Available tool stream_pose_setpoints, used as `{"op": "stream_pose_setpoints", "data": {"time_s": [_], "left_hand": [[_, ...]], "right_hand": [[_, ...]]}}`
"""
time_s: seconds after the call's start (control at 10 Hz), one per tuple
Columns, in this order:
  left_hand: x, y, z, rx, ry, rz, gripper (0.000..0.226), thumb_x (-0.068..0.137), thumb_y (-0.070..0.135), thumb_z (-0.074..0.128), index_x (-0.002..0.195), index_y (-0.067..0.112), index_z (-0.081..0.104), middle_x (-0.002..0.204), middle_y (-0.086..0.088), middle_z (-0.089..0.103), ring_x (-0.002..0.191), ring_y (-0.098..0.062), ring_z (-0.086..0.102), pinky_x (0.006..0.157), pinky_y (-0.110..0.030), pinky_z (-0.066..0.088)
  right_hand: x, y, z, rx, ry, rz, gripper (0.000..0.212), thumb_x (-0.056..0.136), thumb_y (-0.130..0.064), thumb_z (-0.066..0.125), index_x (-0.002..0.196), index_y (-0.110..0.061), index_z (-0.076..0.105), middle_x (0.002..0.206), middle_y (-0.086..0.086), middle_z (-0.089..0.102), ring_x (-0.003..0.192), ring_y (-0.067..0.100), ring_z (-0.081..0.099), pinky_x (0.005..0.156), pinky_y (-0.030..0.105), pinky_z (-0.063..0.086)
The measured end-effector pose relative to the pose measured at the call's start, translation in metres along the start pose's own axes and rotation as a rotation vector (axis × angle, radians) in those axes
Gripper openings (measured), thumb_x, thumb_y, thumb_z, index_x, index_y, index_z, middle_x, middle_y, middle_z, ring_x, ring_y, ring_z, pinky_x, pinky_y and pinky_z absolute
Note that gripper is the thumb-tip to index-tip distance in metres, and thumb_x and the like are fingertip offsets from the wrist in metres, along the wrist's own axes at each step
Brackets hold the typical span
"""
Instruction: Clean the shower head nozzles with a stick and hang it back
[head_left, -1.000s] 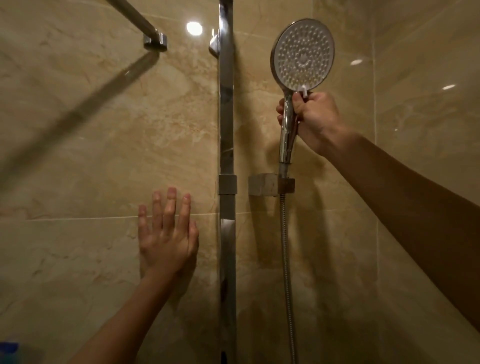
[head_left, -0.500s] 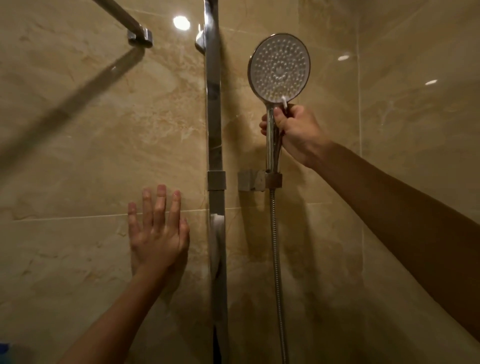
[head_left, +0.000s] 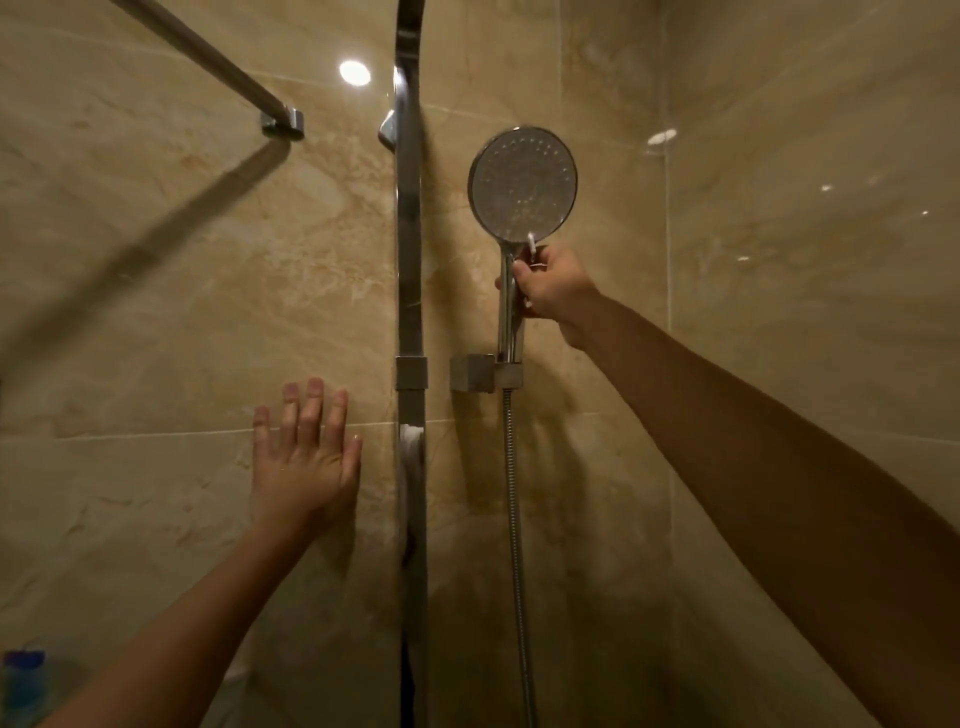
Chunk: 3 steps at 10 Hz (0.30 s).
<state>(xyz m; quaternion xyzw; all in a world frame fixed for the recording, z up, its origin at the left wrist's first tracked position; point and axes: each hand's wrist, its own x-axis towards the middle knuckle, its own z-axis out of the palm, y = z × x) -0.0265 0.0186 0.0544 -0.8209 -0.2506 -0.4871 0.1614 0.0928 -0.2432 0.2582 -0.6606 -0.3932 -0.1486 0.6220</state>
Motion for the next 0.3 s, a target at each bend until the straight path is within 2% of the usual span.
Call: {"op": "stream_pose_setpoints", "data": {"time_s": [0.1, 0.2, 0.3], "left_hand": [[0.004, -0.004, -0.015, -0.025, -0.105, -0.005, 0.069, 0.099, 0.053, 0.021, 0.158, 0.022, 0.003, 0.167, -0.008, 0.0, 0.152, -0.029, -0.008, 0.119, -0.056, -0.002], [0.004, -0.003, -0.036, -0.046, -0.25, 0.006, 0.075, 0.098, 0.051, 0.036, 0.158, 0.021, 0.001, 0.166, -0.01, -0.003, 0.152, -0.032, -0.007, 0.119, -0.058, 0.005], [0.025, 0.005, -0.078, -0.098, -0.416, -0.02, 0.064, 0.095, 0.036, 0.055, 0.15, 0.011, 0.034, 0.159, -0.017, 0.025, 0.147, -0.034, 0.022, 0.117, -0.05, 0.03]], "right_hand": [[-0.005, 0.001, 0.001, 0.04, -0.013, 0.049, 0.021, 0.103, -0.018, 0.047, 0.118, -0.007, 0.058, 0.113, 0.015, 0.07, 0.103, 0.028, 0.068, 0.091, 0.048, 0.058], [-0.011, -0.014, -0.011, -0.036, -0.087, 0.118, 0.024, 0.103, -0.017, 0.047, 0.121, -0.007, 0.059, 0.115, 0.012, 0.069, 0.103, 0.026, 0.066, 0.086, 0.043, 0.057], [-0.02, -0.031, -0.028, -0.228, -0.149, 0.188, 0.026, 0.1, -0.012, 0.053, 0.123, -0.003, 0.058, 0.118, 0.013, 0.064, 0.104, 0.024, 0.061, 0.082, 0.04, 0.053]]}}
